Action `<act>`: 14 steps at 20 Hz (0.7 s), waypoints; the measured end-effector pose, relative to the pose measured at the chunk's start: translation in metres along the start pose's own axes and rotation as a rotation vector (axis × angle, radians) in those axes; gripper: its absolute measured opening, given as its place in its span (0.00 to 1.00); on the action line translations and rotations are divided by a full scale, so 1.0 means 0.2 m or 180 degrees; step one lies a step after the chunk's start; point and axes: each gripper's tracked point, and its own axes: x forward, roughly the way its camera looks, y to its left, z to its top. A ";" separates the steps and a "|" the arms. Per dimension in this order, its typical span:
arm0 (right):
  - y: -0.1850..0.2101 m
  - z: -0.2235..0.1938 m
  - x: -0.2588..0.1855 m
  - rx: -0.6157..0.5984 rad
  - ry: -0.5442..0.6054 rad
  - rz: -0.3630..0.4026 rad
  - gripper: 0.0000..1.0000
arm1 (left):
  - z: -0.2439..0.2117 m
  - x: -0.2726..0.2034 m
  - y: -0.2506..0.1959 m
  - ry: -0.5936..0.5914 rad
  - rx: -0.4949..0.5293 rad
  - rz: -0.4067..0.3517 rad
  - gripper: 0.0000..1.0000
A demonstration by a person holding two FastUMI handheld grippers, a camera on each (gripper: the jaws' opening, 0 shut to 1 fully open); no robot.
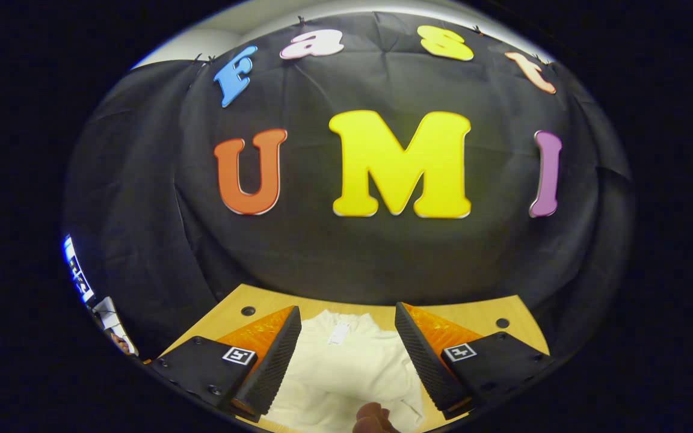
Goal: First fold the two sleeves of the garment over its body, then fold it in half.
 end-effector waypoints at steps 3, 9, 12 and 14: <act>-0.14 0.09 -0.24 -0.0129 -0.0354 -0.0189 0.96 | -0.16 0.05 0.06 0.0447 -0.0212 0.0205 0.98; -0.29 0.12 -0.62 -0.0532 -0.0693 -0.0260 0.96 | -0.33 0.14 -0.02 0.1083 -0.0556 0.0172 0.98; -0.31 0.03 -0.70 -0.0523 -0.0581 -0.0264 0.94 | -0.38 0.17 -0.04 0.1311 -0.0708 0.0242 0.98; -0.31 -0.04 -0.72 -0.0505 -0.0475 -0.0256 0.94 | -0.42 0.16 -0.02 0.1478 -0.0760 0.0393 0.98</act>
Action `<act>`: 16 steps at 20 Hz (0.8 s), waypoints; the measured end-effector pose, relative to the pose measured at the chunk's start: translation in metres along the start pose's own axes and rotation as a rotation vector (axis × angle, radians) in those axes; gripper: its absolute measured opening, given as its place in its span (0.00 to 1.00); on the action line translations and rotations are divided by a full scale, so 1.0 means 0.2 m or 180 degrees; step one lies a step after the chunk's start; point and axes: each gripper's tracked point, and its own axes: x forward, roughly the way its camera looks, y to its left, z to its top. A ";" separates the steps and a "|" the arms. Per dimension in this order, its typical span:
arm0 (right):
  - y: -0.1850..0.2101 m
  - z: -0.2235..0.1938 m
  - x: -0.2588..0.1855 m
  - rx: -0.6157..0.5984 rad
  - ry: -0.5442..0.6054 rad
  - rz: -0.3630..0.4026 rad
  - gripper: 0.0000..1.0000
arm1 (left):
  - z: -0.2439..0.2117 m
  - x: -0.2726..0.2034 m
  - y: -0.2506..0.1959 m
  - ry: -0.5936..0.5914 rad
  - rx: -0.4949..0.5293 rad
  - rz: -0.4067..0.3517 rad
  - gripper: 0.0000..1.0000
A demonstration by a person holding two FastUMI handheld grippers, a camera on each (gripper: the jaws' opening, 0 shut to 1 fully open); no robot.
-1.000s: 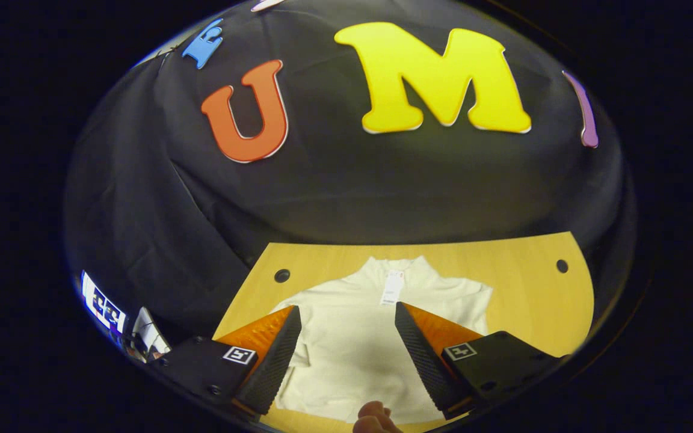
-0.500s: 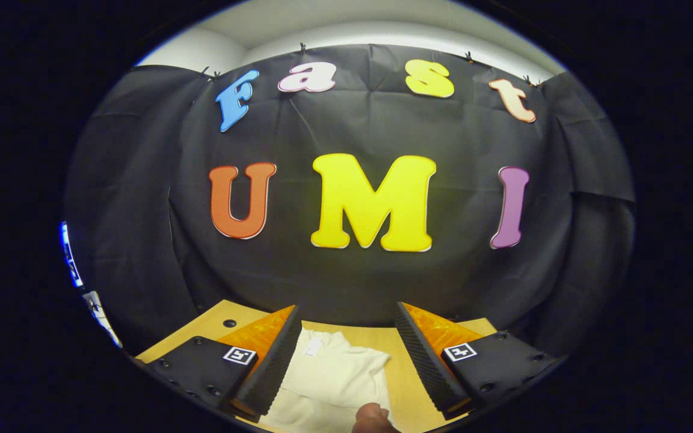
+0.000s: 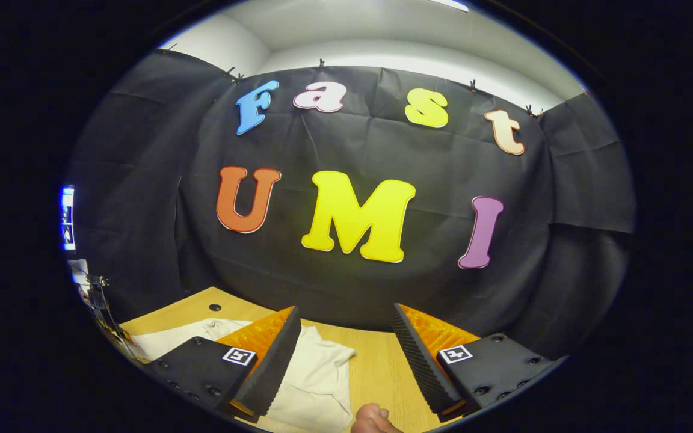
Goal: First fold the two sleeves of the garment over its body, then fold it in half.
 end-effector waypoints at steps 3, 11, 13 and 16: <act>0.03 -0.03 -0.02 -0.0020 0.0054 0.0042 0.94 | -0.04 0.02 0.06 0.0198 -0.0130 0.0162 0.98; 0.10 -0.08 -0.04 0.0022 0.0110 0.0167 0.94 | -0.10 0.10 0.06 0.0557 -0.0292 0.0123 0.98; 0.09 -0.12 -0.04 0.0056 0.0171 0.0168 0.94 | -0.11 0.10 0.06 0.0648 -0.0253 0.0141 0.97; 0.08 -0.22 -0.05 0.0118 0.0241 0.0191 0.94 | -0.11 0.10 0.06 0.0795 -0.0270 0.0145 0.98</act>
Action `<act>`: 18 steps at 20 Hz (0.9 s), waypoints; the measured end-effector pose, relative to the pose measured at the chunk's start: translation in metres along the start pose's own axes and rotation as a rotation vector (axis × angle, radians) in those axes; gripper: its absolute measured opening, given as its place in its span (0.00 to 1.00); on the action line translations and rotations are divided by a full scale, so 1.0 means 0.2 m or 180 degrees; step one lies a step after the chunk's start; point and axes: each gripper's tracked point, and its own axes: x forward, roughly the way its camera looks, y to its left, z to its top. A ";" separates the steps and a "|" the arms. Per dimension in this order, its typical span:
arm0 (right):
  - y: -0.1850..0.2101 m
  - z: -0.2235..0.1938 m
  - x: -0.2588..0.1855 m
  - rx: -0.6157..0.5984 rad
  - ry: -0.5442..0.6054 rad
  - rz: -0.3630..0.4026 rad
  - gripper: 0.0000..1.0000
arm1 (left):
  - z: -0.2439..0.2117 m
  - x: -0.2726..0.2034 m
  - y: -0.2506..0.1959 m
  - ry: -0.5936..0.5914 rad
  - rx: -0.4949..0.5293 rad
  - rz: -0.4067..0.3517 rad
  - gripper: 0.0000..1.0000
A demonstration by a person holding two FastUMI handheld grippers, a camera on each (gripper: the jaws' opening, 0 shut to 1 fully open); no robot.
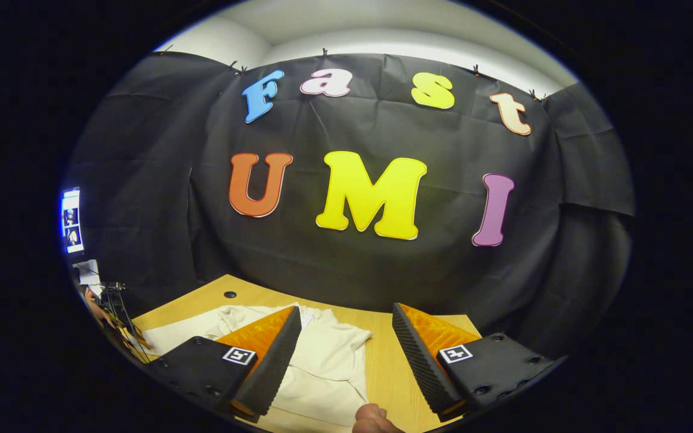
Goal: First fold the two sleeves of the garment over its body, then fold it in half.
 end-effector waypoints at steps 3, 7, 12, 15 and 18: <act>-0.02 -0.15 0.01 0.0008 0.0183 0.0063 0.94 | 0.00 0.00 -0.01 0.0171 -0.0043 0.0002 0.98; -0.10 -0.26 -0.03 0.0155 0.0297 0.0070 0.94 | 0.00 0.00 -0.01 0.0250 -0.0018 -0.0006 0.97; -0.16 -0.26 -0.10 0.0128 0.0267 0.0190 0.94 | 0.00 0.00 -0.05 0.0377 0.0008 -0.0044 0.85; -0.19 -0.24 -0.12 0.0093 0.0216 0.0188 0.94 | 0.00 0.00 -0.08 0.0365 0.0166 -0.0100 0.63; -0.23 -0.21 -0.13 0.0131 0.0172 0.0149 0.94 | -0.02 0.00 -0.11 0.0411 0.0170 -0.0164 0.46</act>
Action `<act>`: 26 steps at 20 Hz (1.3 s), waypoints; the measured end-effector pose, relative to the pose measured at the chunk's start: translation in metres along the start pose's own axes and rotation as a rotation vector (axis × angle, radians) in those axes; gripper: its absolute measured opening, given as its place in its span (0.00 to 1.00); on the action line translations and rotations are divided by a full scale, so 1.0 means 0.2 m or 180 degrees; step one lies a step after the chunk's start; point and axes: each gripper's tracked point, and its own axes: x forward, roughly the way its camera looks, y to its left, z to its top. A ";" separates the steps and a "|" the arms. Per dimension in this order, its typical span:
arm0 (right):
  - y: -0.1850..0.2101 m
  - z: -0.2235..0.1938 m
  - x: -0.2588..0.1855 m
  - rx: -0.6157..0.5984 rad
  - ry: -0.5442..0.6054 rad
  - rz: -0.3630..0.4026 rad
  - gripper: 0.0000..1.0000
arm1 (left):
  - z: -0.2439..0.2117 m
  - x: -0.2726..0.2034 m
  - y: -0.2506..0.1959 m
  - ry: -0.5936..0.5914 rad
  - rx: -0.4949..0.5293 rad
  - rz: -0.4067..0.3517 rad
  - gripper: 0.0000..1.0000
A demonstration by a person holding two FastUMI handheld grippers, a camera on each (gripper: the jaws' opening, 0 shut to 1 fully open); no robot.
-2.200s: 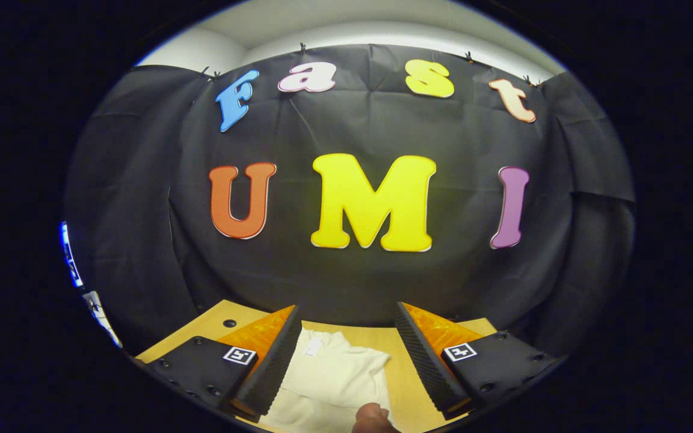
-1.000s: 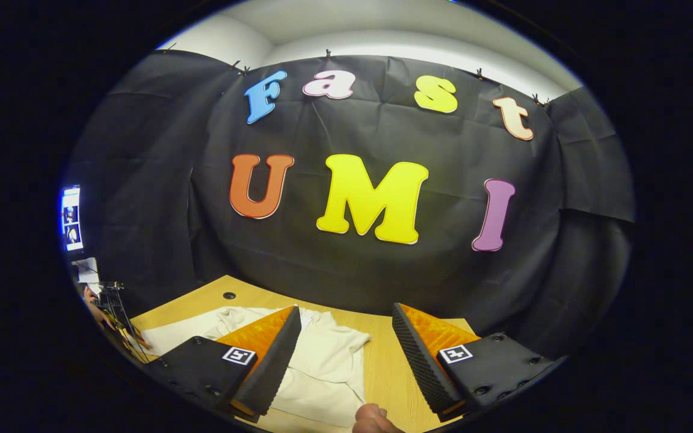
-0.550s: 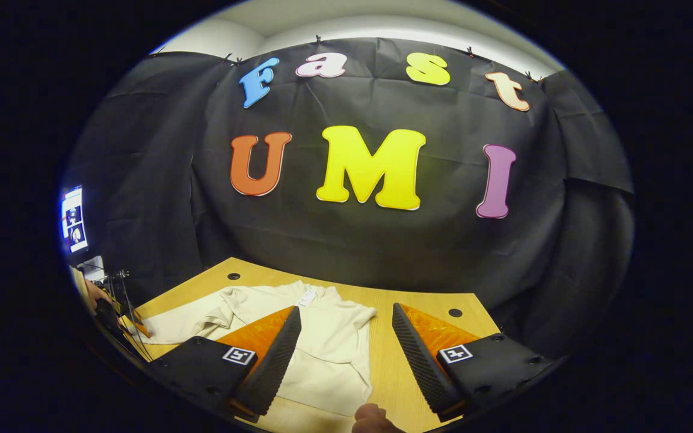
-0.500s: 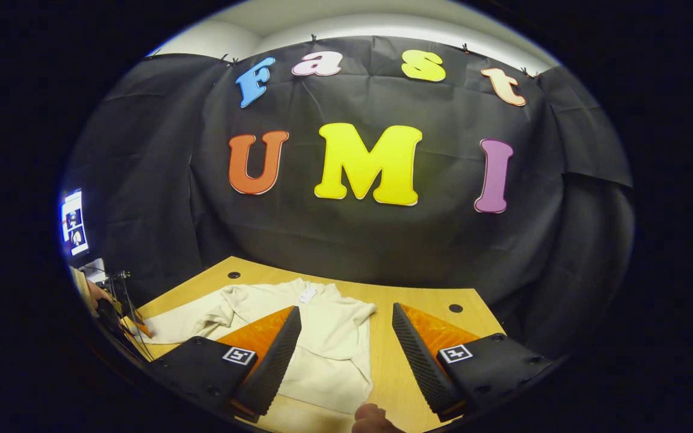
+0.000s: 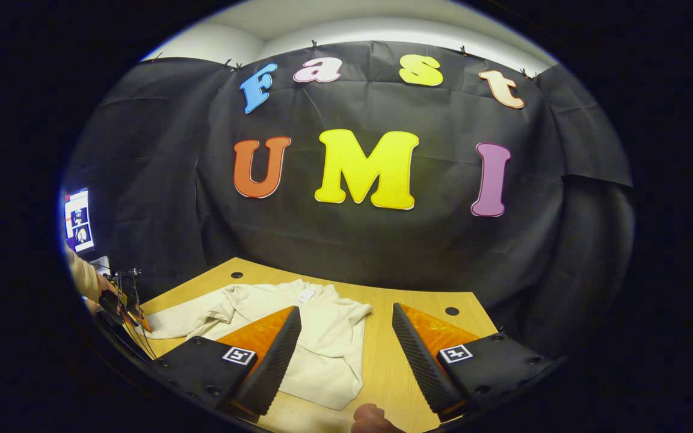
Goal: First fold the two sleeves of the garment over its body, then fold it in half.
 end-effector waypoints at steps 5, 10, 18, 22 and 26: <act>-0.08 0.06 -0.01 -0.0064 -0.0117 -0.0111 0.94 | 0.00 -0.04 -0.03 -0.0025 0.0095 0.0122 0.11; -0.05 0.04 -0.01 -0.0064 -0.0098 -0.0024 0.94 | 0.02 -0.14 -0.09 -0.0108 0.0243 0.0183 0.06; -0.04 0.05 0.01 -0.0058 -0.0096 0.0052 0.94 | 0.15 -0.38 -0.32 -0.0347 0.0545 0.0046 0.06; -0.07 0.11 0.01 -0.0050 -0.0161 0.0003 0.95 | 0.21 -0.50 -0.58 -0.0495 0.0769 -0.0126 0.06; -0.10 0.19 0.00 -0.0069 -0.0298 -0.0070 0.94 | 0.25 -0.63 -0.94 -0.0620 0.1088 -0.0429 0.06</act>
